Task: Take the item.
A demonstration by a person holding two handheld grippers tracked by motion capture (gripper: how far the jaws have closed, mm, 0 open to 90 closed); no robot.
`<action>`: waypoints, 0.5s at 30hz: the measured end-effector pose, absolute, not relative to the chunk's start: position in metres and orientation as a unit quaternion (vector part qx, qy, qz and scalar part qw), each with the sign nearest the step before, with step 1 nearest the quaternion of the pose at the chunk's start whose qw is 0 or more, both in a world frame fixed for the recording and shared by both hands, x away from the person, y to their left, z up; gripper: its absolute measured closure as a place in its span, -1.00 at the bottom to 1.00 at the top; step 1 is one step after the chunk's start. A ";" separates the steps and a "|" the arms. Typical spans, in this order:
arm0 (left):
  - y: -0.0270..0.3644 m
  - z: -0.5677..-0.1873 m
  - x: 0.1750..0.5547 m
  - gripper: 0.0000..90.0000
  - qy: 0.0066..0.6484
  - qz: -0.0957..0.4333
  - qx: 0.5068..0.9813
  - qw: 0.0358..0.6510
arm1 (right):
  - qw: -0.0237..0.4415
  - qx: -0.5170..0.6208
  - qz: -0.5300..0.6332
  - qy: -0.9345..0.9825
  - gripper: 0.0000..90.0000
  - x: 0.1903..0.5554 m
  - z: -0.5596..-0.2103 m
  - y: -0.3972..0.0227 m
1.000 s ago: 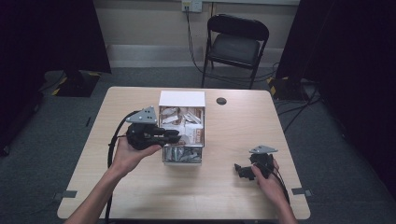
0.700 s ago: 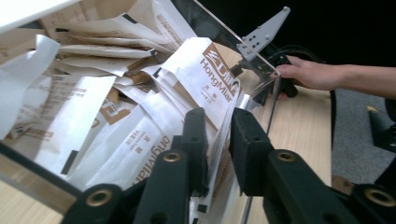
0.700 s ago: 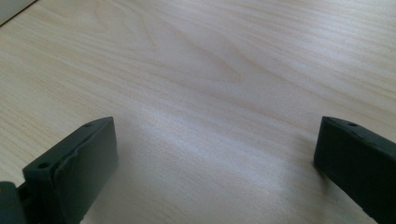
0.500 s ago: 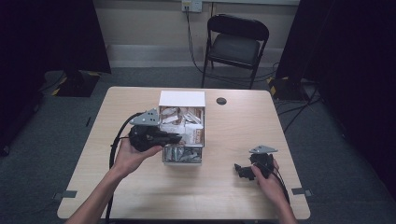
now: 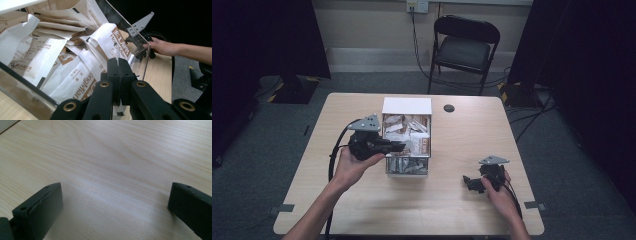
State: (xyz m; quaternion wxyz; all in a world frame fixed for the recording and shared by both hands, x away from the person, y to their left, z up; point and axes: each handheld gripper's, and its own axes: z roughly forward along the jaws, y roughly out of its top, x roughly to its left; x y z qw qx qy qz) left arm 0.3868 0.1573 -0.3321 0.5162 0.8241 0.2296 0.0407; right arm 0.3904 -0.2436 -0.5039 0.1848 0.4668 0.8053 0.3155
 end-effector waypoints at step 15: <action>0.163 -0.325 0.384 1.00 0.228 0.049 0.816 0.530 | 0.185 0.467 0.316 0.805 -1.00 0.390 -0.504 -0.244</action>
